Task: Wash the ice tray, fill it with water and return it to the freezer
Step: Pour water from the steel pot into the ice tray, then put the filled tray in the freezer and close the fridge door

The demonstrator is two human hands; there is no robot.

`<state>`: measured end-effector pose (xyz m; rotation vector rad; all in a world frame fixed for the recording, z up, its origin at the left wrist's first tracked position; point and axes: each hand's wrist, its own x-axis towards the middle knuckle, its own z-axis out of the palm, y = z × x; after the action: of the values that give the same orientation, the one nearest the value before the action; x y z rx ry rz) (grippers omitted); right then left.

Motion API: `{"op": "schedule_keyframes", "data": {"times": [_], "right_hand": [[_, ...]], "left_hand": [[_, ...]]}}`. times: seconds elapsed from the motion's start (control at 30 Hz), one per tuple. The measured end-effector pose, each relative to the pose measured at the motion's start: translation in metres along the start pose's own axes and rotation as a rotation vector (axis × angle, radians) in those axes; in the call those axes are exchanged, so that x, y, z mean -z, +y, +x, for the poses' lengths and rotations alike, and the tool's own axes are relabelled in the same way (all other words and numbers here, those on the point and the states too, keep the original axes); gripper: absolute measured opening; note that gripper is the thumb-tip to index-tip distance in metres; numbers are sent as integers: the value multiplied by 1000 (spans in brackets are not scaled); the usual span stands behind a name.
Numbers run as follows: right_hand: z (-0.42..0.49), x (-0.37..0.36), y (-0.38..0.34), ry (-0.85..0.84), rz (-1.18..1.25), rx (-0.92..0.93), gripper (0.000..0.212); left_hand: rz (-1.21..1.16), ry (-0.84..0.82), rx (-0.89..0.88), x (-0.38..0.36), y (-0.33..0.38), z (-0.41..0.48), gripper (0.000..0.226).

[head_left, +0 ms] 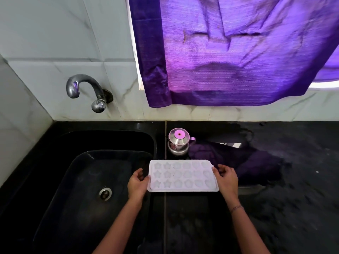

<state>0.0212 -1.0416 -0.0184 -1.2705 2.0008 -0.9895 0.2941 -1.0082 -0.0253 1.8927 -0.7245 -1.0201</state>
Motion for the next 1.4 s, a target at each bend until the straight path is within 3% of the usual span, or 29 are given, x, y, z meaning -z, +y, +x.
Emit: {"op": "schedule_keyframes", "data": {"times": [0.1,0.17,0.3,0.57,0.8,1.0,1.13,1.4], "right_hand": [[-2,4,6,-22,35,-55,38],[-3,5,9,-54,59,-96,36],[-6,5,12,-109,120,-175,29],[-4,0,19,-107,345,-336,22],[-11,-5,21,-168,437,-348,21],[-22,-10,14,-247,466,-348,22],[-36,-20,4,-310,460,-354,23],[-89,-47,-25,-470,478,-330,25]], "left_hand": [[-222,-53,220,1,-4,5,39],[-306,-93,276,1,-3,4,28],[-340,-130,259,3,3,-2,17],[-295,-146,227,8,4,0,24],[-307,-102,235,23,-1,-12,25],[-362,-35,239,46,-7,-35,26],[-428,38,266,68,-16,-55,9],[-529,190,260,136,-50,-96,9]]}}
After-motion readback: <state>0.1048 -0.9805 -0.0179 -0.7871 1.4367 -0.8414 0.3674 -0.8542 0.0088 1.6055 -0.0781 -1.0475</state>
